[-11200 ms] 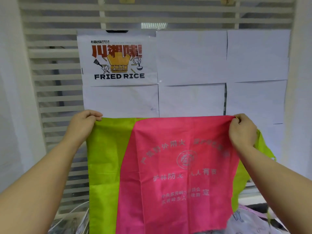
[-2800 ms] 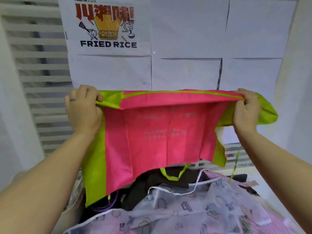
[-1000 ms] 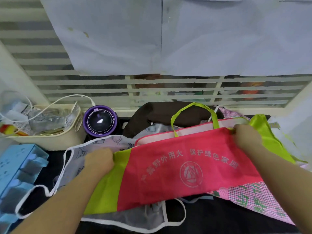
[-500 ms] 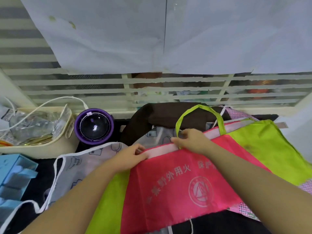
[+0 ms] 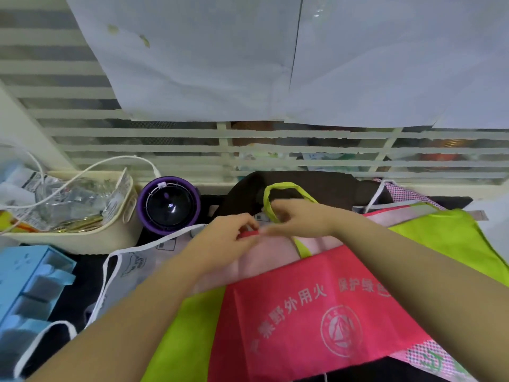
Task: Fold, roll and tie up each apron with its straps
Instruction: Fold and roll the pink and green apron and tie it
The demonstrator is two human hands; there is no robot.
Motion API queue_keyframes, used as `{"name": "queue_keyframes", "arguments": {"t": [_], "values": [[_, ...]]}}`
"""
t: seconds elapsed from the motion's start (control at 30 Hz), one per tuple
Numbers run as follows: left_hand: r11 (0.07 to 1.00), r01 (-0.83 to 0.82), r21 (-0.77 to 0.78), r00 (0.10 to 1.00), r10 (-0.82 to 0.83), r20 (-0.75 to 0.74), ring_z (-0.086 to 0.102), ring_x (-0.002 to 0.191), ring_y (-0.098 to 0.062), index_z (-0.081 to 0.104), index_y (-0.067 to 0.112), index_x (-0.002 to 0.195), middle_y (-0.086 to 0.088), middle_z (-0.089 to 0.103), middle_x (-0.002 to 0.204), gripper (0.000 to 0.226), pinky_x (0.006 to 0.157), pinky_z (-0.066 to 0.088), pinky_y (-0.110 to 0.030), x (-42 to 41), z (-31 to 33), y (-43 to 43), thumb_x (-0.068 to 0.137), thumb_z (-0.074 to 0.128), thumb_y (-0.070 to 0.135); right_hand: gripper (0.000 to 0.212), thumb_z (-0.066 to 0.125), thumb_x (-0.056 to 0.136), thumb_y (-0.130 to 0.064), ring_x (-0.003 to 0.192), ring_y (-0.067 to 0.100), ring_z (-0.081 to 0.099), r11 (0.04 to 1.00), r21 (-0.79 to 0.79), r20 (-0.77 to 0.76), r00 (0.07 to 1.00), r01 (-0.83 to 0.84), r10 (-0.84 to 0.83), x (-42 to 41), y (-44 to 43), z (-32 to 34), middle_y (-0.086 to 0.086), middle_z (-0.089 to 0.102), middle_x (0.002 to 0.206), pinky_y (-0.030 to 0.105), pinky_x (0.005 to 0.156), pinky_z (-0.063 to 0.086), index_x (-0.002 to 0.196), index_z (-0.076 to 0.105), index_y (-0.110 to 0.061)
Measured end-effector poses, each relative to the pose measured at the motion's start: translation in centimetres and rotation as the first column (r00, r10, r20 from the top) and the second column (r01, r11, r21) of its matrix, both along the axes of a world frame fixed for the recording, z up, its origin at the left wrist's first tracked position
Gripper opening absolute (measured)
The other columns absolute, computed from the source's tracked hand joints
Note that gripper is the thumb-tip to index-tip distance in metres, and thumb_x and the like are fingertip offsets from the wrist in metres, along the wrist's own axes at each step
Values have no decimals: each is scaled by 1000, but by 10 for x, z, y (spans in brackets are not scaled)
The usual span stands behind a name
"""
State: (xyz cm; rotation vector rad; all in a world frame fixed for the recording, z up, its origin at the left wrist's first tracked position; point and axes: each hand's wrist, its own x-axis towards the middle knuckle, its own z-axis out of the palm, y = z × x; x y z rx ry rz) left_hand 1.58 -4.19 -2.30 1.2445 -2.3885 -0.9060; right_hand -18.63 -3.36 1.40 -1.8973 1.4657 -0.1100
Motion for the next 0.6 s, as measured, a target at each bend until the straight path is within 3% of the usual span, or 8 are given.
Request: {"name": "queue_keyframes", "arguments": {"t": [0.07,0.13,0.27,0.33,0.4,0.47,0.53,0.6], "values": [[982,-18,188,999,12,30,56,74,2,60,35,91,12,62,87,8,71,44,-15,20,-6,-4,87,66,39,41,71,78,-50,64,12,41,996,88,-166,986,-15,30,-18,1,-18,-7,44,70,29,61,33,74,46,-18],[952,3,307,987,-53,155,55,70,1,63,36,87,11,62,82,10,69,44,-20,45,-12,-10,83,70,42,44,74,79,-33,60,17,35,995,99,-277,960,-10,37,-29,2,-28,-1,36,61,33,56,26,63,36,-15],[919,4,394,852,-209,480,58,82,-11,63,27,101,7,63,89,27,70,44,-25,85,-12,-18,79,72,39,47,69,83,-21,55,18,30,999,34,-342,940,33,-20,-36,-2,-37,0,31,55,32,52,23,56,31,-16],[963,-76,260,800,-97,592,60,90,-17,62,24,98,4,62,92,22,73,44,-28,92,-9,-24,82,68,38,44,65,85,-22,57,20,35,998,33,-390,920,50,-34,-37,-3,-40,1,35,55,32,51,25,56,34,-16],[974,-219,-58,766,209,608,60,100,-24,59,26,94,-1,62,102,10,76,43,-31,93,-4,-27,85,61,29,37,61,87,-21,61,23,44,995,-33,-419,903,89,-95,-34,-1,-39,1,43,56,31,51,29,58,38,-16],[837,-219,-501,739,477,475,58,100,-32,64,23,104,-7,61,108,22,81,44,-38,89,-3,-21,83,62,15,32,58,88,-21,63,24,48,974,-146,-354,910,175,-216,-31,1,-41,0,48,60,32,53,31,61,42,-16],[660,-136,-739,881,422,215,61,87,-35,68,17,99,-9,63,97,23,74,48,-41,78,-2,-9,76,63,14,27,59,88,-23,69,25,51,933,-229,-212,922,277,-325,-26,7,-45,0,51,64,33,58,33,66,46,-15],[678,38,-734,965,164,202,63,78,-25,69,20,90,-1,63,90,23,67,49,-32,62,-4,9,77,51,28,17,63,88,-26,80,23,51,907,-309,-97,940,285,-328,-23,11,-49,-2,55,75,31,66,34,79,58,-13]]}}
